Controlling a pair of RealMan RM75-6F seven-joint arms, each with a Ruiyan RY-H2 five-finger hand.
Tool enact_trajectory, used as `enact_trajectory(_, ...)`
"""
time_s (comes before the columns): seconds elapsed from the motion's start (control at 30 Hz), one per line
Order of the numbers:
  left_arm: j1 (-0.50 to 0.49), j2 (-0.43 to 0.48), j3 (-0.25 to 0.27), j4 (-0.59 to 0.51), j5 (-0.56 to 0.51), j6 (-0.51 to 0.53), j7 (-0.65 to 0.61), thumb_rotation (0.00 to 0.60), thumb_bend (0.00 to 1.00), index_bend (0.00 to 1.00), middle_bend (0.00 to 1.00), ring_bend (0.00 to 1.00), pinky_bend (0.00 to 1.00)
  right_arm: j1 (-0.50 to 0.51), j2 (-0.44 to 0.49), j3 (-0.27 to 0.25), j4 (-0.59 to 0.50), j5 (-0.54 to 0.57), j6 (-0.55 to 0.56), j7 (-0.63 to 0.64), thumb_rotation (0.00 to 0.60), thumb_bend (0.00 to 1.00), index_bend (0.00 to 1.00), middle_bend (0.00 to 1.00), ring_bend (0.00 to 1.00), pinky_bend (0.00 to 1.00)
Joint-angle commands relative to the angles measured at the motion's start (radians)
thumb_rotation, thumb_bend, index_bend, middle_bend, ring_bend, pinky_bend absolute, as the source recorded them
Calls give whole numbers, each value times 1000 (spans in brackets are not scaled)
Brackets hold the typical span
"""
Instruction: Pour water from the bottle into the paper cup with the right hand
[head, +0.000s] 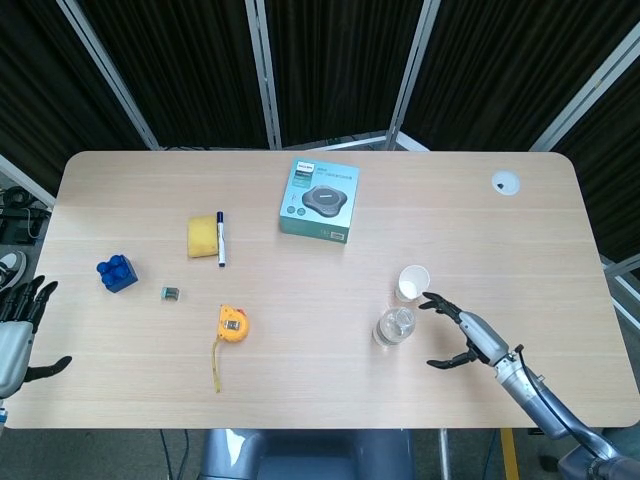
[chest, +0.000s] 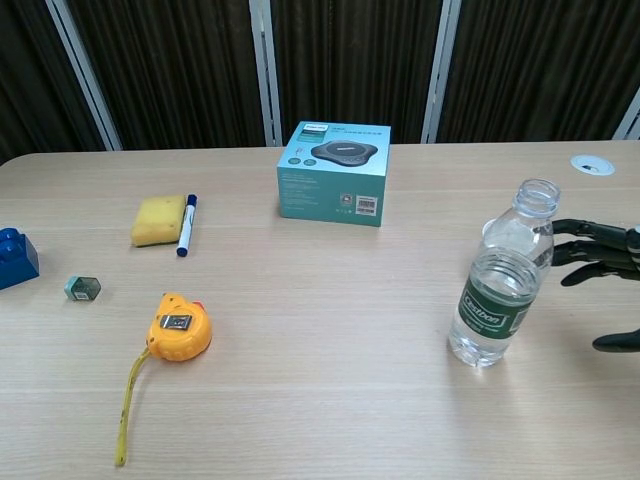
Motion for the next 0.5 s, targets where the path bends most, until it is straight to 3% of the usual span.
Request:
enact_trajectory(0.03,-1,-1,0,1,-3,-1,2,600,0,0,0,0,0,10,-16,2,8,4,-2,2,600,0,77,184,117,203)
enact_trajectory(0.5,-7,-10,0,1,-17,-4,17,600,0,0,0,0,0,36,-69,-5,21,14,9,-11,600,0,152,243,172,241)
